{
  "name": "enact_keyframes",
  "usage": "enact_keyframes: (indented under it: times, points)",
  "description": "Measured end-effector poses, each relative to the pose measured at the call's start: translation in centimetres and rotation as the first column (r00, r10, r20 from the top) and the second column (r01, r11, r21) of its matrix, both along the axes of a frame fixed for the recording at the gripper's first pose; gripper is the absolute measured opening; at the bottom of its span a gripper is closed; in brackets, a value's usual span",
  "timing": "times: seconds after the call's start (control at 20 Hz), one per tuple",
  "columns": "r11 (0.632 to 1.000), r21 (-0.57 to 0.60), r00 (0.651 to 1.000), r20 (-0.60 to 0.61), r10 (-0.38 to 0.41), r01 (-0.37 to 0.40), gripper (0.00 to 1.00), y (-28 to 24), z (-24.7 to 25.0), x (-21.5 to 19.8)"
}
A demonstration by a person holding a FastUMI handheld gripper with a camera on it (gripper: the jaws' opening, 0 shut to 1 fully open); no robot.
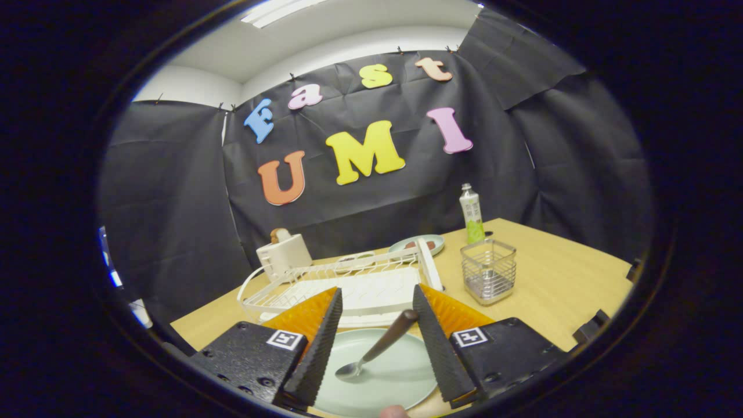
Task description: Take the plate from the dish rack, then take the spoon from the basket and place it into the plate.
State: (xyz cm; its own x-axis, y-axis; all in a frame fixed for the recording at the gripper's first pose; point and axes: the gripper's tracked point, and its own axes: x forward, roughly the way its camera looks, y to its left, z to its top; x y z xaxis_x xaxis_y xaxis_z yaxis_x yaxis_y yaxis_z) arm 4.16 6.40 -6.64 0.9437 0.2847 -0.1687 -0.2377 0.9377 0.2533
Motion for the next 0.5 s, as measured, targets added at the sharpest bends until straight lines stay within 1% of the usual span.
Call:
enact_keyframes:
  times: [0.05,0.1,0.25,0.35,0.5]
  points:
    - [1.0,-0.005,1.0,0.02,-0.013,0.013,0.84,-0.4,0.7,0.2]
    - [1.0,-0.009,0.999,0.033,-0.021,0.022,0.9,-0.7,1.0,0.3]
    - [0.998,-0.038,0.997,0.069,-0.038,0.04,0.97,-1.1,2.2,0.3]
    - [0.996,-0.073,0.994,0.099,-0.046,0.053,1.0,-1.1,2.9,-0.3]
    - [0.986,-0.134,0.984,0.161,-0.074,0.096,1.0,-1.5,4.1,-1.2]
